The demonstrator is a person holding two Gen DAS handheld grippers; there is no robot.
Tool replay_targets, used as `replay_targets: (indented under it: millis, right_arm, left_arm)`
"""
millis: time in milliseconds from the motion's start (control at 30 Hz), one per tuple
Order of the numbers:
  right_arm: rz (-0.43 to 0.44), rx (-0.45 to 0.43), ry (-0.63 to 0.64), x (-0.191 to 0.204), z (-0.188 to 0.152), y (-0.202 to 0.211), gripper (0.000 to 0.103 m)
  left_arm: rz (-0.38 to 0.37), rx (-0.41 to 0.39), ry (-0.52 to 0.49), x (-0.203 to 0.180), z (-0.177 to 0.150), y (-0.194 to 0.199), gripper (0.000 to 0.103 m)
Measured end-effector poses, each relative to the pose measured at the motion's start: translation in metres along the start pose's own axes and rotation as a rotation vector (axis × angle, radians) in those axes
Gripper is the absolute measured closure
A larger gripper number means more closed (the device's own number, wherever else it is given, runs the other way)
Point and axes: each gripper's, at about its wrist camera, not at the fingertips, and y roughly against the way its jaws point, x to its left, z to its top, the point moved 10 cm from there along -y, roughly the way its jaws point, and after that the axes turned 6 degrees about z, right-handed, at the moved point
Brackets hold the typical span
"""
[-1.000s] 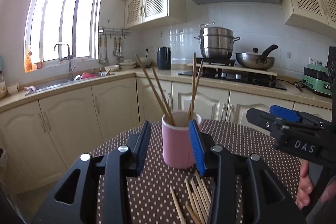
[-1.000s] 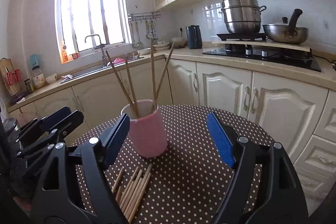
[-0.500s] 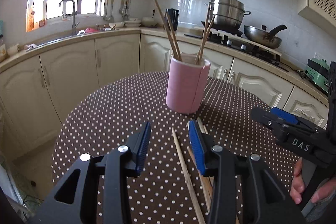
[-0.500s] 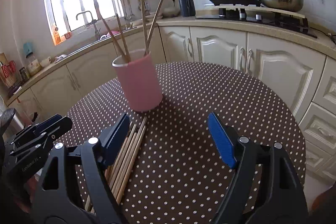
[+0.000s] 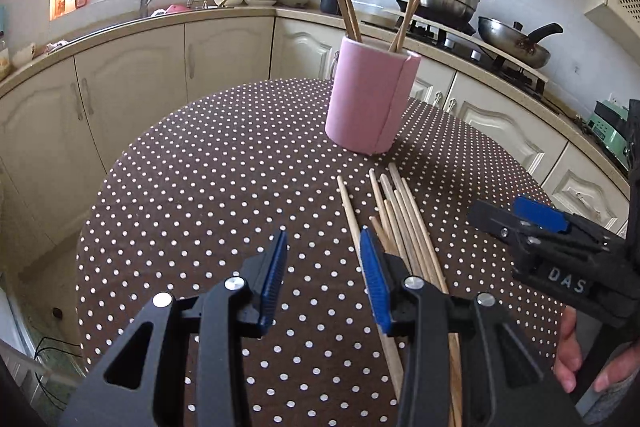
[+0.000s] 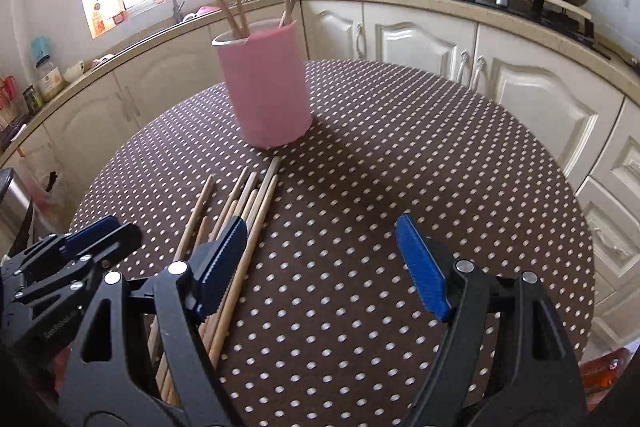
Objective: Organize utensils
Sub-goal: 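Move both open tools back down toward the remaining chopsticks on the table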
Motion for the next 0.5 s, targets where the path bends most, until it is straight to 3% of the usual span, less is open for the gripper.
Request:
replay_targets:
  millis: [300,500]
  right_arm:
    - [-0.012,0.107,0.022,0.013,-0.015,-0.021,0.027]
    - [-0.076,0.161,0.004,0.006,-0.021,-0.032,0.027]
  left_arm:
    - [-0.046,0.009,0.008,-0.006,-0.003,-0.001,0.065]
    - [-0.061,0.029,0.008,-0.01,-0.004,-0.004,0.065]
